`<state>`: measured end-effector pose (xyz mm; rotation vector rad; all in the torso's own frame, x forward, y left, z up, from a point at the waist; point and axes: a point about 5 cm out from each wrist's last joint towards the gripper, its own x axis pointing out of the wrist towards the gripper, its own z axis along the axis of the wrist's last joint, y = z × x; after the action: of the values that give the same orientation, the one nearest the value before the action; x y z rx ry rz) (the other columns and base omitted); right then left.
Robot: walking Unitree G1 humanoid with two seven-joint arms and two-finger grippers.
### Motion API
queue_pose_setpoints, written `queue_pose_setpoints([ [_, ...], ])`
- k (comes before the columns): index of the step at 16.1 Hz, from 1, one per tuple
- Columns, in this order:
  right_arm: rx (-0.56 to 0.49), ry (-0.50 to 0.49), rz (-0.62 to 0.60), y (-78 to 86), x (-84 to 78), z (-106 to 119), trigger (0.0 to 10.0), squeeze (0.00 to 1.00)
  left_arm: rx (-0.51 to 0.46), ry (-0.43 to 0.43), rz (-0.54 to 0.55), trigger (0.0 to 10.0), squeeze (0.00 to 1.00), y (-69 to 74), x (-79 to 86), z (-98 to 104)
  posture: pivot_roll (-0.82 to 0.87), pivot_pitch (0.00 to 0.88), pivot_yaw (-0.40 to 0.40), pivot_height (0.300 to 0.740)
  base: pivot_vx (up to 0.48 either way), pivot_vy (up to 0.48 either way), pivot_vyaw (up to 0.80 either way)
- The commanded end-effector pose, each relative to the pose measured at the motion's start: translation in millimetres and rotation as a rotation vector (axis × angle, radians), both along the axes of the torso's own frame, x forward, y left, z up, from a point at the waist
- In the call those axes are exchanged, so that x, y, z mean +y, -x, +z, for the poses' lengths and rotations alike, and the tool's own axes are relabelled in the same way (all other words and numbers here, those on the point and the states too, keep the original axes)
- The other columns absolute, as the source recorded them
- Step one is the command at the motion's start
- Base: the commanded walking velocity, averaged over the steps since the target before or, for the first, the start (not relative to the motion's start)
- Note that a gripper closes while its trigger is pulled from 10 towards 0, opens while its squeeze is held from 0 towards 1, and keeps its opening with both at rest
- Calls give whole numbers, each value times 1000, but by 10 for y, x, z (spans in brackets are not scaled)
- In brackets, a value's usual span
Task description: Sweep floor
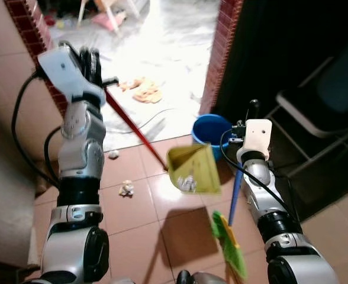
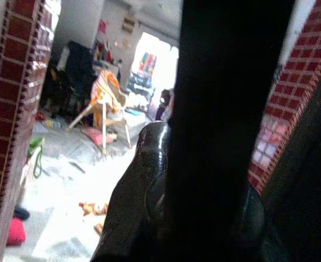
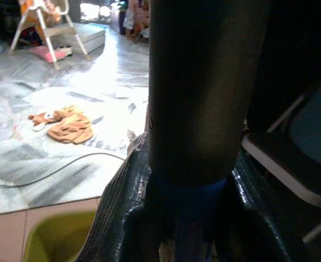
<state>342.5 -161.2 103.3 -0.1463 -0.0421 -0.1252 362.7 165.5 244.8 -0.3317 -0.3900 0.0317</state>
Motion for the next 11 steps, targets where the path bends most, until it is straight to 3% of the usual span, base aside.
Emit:
queue_pose_setpoints([
  [1,-25,3,14,-20,34,73,10000,0,-131,29,24,10000,0,53,59,340,-16,6,-14,740,352,0,0],
  [5,-21,5,25,-22,51,73,10000,0,-162,50,32,10000,0,34,96,471,-18,7,-14,740,419,0,0],
  [9,-21,9,26,-20,49,75,10000,0,-154,54,21,10000,0,11,63,452,-22,7,-11,740,453,0,-684],
  [11,-25,12,27,-13,53,78,10000,0,-154,53,9,10000,0,12,25,450,-27,9,-8,740,454,0,-222],
])
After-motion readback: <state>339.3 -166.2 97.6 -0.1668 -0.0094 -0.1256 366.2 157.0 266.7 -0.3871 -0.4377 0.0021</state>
